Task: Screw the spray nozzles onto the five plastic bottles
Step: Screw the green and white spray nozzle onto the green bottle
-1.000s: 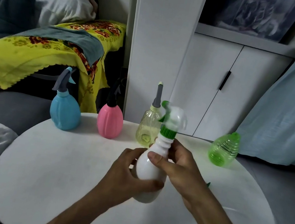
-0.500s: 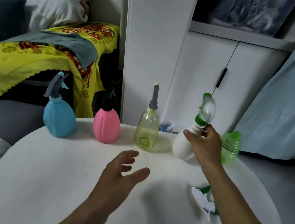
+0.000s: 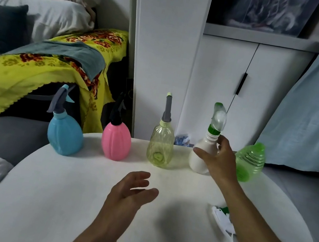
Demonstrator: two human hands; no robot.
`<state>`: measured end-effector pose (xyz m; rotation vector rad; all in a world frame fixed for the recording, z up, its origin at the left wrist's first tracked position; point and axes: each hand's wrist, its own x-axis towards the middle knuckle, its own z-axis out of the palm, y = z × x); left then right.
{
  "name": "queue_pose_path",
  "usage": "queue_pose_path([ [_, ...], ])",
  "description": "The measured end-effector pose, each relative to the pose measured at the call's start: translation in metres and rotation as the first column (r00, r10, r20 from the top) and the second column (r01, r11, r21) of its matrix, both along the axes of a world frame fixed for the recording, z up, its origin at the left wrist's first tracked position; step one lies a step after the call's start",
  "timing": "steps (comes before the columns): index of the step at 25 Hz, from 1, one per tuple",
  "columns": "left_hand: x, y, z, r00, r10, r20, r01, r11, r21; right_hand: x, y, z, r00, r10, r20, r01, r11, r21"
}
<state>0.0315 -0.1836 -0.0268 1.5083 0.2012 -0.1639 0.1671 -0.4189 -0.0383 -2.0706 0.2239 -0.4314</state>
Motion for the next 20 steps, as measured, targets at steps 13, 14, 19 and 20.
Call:
queue_pose_path([
  [13,-0.004,-0.006,-0.007,0.998,-0.004,0.058,-0.002,0.996,0.094,-0.011,-0.099,0.013,0.942,-0.328,-0.072,0.330,0.944,0.010],
  [14,-0.004,-0.005,-0.008,0.998,-0.002,0.057,-0.004,0.994,0.106,-0.008,-0.102,0.004,0.953,-0.288,-0.090,0.291,0.957,0.020],
  [19,-0.004,-0.002,-0.010,0.997,-0.013,0.082,0.000,0.987,0.161,-0.013,-0.109,0.000,0.948,-0.319,0.003,0.318,0.943,-0.094],
  [20,-0.004,-0.002,-0.009,0.995,-0.012,0.098,-0.005,0.985,0.170,-0.021,-0.109,0.013,0.934,-0.356,0.018,0.356,0.928,-0.108],
])
